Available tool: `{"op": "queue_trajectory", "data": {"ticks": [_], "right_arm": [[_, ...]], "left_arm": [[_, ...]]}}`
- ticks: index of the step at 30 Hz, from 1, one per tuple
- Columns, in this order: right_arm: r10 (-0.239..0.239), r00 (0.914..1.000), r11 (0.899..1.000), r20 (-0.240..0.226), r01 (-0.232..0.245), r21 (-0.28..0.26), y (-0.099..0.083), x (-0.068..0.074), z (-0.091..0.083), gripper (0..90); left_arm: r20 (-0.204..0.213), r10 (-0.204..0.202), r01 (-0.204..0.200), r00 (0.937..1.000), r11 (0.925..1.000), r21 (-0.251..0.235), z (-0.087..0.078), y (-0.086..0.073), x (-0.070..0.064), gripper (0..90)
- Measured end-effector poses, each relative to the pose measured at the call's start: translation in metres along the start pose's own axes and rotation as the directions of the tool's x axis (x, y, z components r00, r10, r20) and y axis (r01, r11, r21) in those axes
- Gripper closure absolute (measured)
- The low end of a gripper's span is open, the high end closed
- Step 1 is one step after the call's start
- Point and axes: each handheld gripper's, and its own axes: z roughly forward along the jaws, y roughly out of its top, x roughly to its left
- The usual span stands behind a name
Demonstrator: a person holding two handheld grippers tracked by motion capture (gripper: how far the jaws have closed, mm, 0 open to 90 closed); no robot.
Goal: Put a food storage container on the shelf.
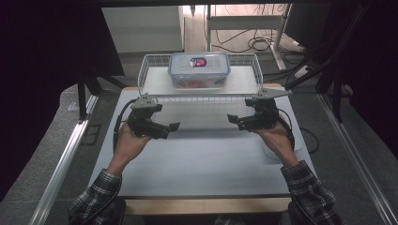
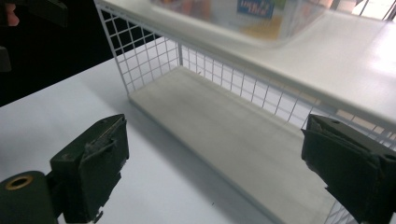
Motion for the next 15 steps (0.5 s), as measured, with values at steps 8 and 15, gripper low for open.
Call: {"op": "queue_trajectory", "data": {"ticks": [8, 15], "right_arm": [[0.008, 1.0, 1.0, -0.006, -0.008, -0.005, -0.022, 0.003, -0.003, 4.4], [0.006, 1.0, 1.0, -0.001, -0.006, 0.002, -0.042, 0.007, -0.007, 1.7]], "left_arm": [[-0.003, -0.002, 0.002, 1.0, 0.9997, -0.024, 0.002, -0.027, -0.01, 3.6], [-0.025, 0.02, -0.021, 0.9995, 0.9995, -0.026, 0.008, -0.05, -0.02, 2.9]]}}
